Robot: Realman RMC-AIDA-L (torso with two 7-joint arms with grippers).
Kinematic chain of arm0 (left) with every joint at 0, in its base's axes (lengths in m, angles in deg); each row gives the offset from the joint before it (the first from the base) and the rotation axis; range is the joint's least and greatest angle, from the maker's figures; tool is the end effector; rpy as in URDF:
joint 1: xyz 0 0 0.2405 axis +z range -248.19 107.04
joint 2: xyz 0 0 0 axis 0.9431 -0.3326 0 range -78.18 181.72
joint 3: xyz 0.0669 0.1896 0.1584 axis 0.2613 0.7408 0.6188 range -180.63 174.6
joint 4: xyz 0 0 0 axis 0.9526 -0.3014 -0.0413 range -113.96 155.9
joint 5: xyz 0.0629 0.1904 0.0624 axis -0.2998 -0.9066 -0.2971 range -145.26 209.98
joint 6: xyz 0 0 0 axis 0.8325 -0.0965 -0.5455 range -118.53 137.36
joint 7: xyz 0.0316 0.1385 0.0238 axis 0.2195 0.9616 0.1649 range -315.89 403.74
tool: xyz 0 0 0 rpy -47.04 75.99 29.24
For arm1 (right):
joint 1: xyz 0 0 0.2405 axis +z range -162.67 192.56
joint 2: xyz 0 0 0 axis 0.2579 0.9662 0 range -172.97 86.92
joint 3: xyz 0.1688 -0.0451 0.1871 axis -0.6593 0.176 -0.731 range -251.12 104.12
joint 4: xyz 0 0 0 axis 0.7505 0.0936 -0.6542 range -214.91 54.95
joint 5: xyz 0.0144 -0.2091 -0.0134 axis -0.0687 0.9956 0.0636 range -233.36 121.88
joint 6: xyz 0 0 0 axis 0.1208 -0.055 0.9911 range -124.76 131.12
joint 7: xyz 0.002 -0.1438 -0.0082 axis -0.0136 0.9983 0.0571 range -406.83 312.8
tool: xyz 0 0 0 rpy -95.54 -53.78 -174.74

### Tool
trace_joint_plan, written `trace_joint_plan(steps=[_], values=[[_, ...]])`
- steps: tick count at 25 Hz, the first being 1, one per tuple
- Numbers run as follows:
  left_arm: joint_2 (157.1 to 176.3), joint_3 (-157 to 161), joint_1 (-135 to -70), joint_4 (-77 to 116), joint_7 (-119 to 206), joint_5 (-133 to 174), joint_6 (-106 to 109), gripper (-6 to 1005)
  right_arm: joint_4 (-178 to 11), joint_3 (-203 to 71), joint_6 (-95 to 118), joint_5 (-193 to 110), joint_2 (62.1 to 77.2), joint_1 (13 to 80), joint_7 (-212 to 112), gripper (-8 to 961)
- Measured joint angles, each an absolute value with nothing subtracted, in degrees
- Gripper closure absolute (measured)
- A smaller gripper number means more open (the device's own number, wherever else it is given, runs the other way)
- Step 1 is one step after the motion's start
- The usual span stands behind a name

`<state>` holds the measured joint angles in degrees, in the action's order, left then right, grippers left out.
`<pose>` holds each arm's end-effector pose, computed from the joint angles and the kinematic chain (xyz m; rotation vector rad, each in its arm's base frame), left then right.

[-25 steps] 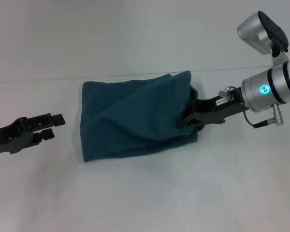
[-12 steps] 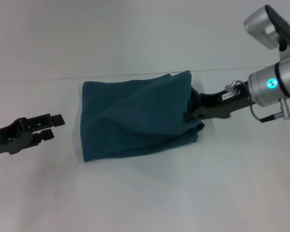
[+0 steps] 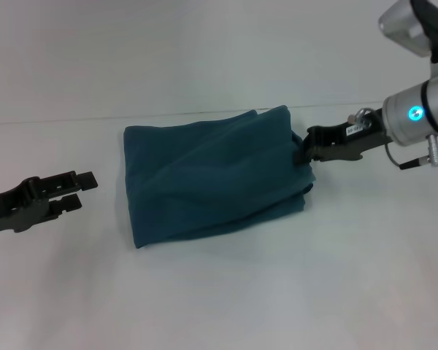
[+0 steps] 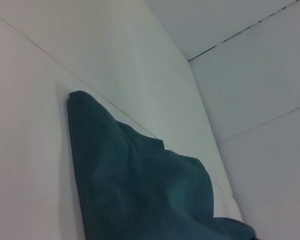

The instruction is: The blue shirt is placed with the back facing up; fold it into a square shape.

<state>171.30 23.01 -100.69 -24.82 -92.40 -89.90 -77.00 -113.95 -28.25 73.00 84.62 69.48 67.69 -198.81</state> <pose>-0.2883 0.3460 0.0464 -2.0432 -1.8593 -0.8861 0.2101 0.4453 0.0193 -2.1841 1.6890 0.1947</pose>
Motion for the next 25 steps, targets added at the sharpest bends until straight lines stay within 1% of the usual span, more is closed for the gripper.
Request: trace_joint_plan(steps=[8,17,25], values=[[171.30,22.9,-100.7,-24.8,-92.5,-89.8,-77.0,290,-112.6,-23.8,69.3,84.9,69.71,68.0,-201.1,931],[171.30,22.8,-100.5,-24.8,-92.5,-89.8,-76.5,291,-110.1,-23.0,68.6,88.3,69.54,68.7,-202.9,918],[171.30,22.8,-100.5,-24.2,-92.4,-89.7,-76.2,290,-109.6,-22.9,67.5,89.4,69.83,69.1,-203.8,907]])
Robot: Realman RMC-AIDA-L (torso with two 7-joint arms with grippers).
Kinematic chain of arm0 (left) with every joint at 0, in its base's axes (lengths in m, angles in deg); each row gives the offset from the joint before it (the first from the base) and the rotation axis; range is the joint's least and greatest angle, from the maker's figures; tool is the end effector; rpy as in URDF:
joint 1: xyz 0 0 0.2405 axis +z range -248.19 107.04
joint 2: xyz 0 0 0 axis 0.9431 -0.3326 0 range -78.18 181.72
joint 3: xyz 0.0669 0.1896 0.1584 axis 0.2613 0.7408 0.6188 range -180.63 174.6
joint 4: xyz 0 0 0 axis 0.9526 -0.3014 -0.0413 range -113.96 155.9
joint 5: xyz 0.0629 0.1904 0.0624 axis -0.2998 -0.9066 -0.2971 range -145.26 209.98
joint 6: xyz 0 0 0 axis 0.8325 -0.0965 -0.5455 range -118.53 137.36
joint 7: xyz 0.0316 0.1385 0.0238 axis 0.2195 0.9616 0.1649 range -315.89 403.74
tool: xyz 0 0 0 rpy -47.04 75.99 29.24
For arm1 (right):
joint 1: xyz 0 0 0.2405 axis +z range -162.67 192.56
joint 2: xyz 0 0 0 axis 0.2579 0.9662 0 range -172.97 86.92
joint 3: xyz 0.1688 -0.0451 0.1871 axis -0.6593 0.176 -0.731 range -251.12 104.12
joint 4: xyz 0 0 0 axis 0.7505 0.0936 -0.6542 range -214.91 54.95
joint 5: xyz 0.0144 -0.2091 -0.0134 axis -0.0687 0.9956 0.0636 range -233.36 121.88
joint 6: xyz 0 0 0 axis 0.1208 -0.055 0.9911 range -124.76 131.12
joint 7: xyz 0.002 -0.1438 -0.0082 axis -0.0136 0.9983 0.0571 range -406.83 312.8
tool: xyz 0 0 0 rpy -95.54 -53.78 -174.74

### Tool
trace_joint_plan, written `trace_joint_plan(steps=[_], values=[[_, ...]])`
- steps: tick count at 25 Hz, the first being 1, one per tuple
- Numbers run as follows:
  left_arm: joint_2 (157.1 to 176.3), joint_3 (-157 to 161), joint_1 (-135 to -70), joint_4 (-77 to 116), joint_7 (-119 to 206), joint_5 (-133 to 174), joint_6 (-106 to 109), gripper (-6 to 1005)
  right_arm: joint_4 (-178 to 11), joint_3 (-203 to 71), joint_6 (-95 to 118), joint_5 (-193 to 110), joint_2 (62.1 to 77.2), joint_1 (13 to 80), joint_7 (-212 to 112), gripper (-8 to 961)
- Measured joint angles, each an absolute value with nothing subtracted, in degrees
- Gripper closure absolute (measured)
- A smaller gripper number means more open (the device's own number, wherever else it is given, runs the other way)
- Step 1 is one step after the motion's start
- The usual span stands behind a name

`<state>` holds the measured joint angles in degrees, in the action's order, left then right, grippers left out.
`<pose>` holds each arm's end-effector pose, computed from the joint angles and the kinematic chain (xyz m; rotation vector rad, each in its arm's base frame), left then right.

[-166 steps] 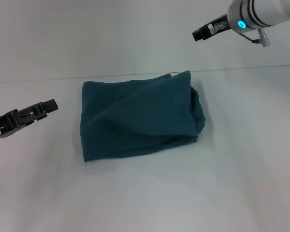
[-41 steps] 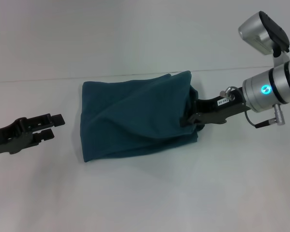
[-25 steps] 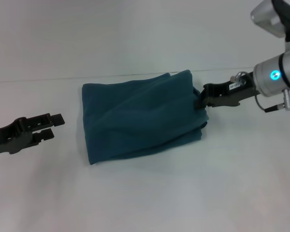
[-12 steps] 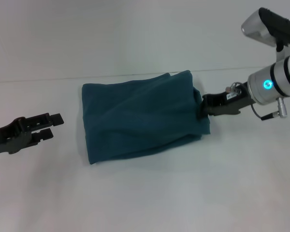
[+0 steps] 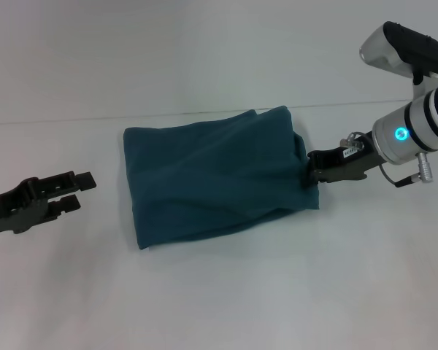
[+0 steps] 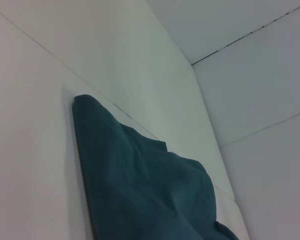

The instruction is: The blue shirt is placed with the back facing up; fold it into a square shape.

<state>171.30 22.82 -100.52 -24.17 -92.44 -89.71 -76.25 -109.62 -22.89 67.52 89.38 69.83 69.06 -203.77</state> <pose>-0.2911 0.3458 0.0452 -2.0212 -1.8709 -0.8938 0.2231 0.4442 0.0003 -2.1093 1.6924 0.0239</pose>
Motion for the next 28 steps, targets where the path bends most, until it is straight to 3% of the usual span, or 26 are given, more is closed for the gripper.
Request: trace_joint_plan(steps=[9,15,23,28], values=[[171.30,22.8,-100.5,-24.1,-92.2,-89.6,-76.1,289,-110.2,-21.8,70.0,92.4,69.64,69.3,-206.1,895],[171.30,22.8,-100.4,-24.2,-92.2,-89.6,-76.1,289,-120.4,-22.9,73.9,95.9,68.99,65.9,-210.4,665],[171.30,22.7,-100.4,-24.2,-92.2,-89.6,-76.1,288,-127.5,-24.5,78.1,89.9,69.60,66.1,-209.1,518],[171.28,22.7,-100.5,-24.3,-92.2,-89.6,-75.8,287,-121.0,-24.7,75.6,85.5,69.88,67.9,-207.0,526]])
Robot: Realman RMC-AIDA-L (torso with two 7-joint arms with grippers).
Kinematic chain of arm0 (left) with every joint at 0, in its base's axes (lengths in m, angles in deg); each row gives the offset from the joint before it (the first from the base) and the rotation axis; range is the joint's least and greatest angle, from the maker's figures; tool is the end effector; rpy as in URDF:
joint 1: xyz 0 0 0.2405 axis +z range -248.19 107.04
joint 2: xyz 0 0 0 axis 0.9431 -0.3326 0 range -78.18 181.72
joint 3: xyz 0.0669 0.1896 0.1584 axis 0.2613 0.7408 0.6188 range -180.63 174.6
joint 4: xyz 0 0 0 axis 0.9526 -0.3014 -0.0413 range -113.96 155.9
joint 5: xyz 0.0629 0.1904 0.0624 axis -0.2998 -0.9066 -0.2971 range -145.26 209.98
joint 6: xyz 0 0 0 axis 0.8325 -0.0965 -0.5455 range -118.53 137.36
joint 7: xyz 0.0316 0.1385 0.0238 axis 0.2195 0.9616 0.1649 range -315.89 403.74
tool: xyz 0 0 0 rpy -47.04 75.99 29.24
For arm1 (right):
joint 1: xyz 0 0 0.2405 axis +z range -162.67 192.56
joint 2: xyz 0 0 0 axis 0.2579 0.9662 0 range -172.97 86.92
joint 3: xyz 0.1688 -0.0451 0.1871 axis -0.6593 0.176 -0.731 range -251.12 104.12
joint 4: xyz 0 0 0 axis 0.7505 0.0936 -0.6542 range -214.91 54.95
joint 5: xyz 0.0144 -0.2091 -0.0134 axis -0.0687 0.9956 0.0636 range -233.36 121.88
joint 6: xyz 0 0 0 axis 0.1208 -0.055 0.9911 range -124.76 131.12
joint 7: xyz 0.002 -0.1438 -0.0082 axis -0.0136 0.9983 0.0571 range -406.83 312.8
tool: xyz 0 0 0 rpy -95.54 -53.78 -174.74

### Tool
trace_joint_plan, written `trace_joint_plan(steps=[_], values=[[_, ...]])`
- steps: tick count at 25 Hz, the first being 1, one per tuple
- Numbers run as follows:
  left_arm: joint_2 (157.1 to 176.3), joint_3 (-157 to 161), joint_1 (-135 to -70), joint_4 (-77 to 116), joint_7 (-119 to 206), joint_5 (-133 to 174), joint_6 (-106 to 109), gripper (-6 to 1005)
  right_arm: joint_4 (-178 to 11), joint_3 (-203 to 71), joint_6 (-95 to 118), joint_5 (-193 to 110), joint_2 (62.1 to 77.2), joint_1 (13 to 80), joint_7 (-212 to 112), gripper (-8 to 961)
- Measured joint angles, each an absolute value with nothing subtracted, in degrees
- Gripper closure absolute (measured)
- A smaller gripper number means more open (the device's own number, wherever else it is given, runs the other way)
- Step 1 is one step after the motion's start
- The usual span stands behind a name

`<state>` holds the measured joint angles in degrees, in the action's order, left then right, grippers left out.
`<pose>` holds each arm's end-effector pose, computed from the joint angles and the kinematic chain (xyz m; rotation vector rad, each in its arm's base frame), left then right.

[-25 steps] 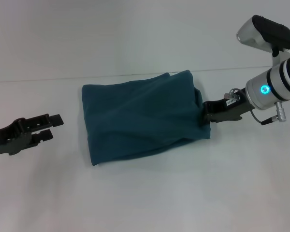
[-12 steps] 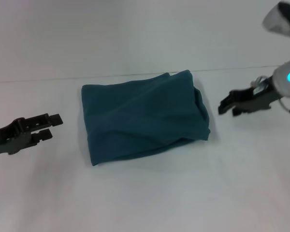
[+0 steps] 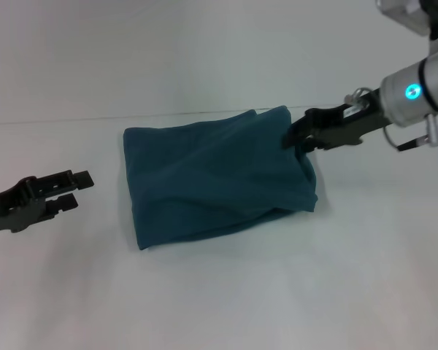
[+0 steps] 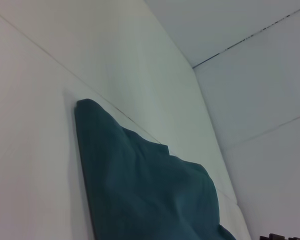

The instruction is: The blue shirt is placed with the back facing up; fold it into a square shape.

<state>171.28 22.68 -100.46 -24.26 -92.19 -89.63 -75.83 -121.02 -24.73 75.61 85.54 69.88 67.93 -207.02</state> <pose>-0.2922 0.3465 0.0464 -2.0134 -1.8618 -0.8950 0.1885 0.4509 0.0314 -2.1446 1.6966 0.1846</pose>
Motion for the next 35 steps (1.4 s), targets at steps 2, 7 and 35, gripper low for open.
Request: trace_joint_plan(steps=[2,7,35], values=[[171.23,22.6,-100.5,-24.3,-92.2,-89.6,-75.6,287,-118.2,-24.7,73.4,84.2,70.06,68.2,-206.8,525],[171.21,22.6,-100.5,-24.2,-92.1,-89.6,-75.4,287,-112.5,-24.1,66.5,82.8,70.55,68.2,-205.5,521],[172.38,34.9,-106.7,-22.4,-94.8,-93.6,-65.6,284,-125.9,-27.4,80.0,84.4,64.07,65.1,-203.9,358]])
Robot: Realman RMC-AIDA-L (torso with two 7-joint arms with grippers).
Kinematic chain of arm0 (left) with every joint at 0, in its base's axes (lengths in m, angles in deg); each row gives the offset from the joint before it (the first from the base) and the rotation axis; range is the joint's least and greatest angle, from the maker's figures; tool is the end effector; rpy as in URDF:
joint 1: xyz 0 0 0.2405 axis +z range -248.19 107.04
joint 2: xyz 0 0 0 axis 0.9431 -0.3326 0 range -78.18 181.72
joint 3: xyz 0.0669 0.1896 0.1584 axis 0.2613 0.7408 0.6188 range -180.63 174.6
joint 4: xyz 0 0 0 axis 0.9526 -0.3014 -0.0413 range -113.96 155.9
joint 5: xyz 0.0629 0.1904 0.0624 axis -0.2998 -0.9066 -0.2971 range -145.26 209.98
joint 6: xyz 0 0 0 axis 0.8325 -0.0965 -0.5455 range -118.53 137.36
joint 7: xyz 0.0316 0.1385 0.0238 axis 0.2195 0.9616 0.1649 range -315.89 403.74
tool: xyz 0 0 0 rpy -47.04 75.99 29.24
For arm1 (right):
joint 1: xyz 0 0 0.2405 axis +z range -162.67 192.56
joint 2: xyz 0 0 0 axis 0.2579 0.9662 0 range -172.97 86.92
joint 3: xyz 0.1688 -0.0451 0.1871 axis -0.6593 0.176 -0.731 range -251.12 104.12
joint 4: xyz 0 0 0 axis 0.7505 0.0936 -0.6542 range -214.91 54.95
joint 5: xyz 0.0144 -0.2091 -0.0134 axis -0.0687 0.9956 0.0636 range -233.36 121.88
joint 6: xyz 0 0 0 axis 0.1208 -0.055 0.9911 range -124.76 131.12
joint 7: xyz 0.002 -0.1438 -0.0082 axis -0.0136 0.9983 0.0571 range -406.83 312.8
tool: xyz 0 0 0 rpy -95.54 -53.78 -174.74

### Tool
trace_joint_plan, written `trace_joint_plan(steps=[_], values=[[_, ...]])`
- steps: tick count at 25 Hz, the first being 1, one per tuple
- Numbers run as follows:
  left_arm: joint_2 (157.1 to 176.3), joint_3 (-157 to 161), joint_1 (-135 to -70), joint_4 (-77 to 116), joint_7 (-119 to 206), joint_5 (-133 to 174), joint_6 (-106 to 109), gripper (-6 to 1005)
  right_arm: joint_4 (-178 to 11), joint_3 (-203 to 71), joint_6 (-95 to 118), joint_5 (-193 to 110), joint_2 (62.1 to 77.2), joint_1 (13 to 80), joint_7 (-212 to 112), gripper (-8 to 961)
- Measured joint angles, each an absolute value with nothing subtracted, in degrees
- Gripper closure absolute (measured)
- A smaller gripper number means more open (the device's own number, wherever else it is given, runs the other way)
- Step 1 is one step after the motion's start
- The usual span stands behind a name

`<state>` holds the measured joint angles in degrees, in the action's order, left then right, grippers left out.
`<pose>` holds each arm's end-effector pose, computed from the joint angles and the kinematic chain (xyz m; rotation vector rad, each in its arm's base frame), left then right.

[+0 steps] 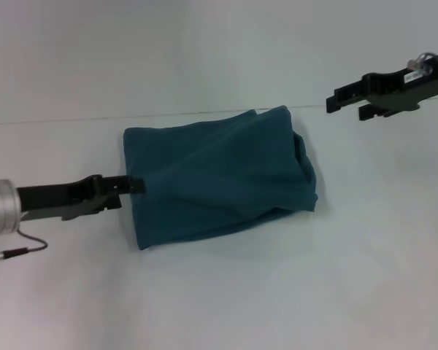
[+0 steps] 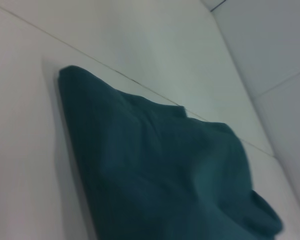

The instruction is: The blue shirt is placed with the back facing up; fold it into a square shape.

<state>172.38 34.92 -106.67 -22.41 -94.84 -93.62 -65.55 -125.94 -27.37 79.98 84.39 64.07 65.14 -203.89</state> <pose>-0.2572 0.3814 0.0054 -2.1475 -1.7843 -0.6265 0.2051 0.4556 0.0969 -2.1076 1.5952 0.2183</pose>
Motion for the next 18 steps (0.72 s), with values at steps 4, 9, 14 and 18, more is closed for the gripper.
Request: trace_joint_plan(steps=[4,9,14,18], values=[[172.10,38.1,-108.5,-20.1,-95.3,-93.8,-59.5,278,-125.1,-29.1,82.1,84.4,61.89,65.8,-205.0,189],[172.34,44.0,-109.1,-19.6,-95.3,-93.8,-53.8,233,-123.3,-31.5,84.5,84.4,58.23,66.8,-206.4,54],[172.41,45.1,-110.1,-18.9,-95.3,-93.8,-51.3,143,-122.4,-34.7,86.0,84.4,56.47,67.1,-206.6,13],[172.15,45.6,-111.1,-17.0,-95.5,-94.2,-50.0,126,-122.3,-35.1,86.5,84.4,56.16,67.1,-206.6,13]])
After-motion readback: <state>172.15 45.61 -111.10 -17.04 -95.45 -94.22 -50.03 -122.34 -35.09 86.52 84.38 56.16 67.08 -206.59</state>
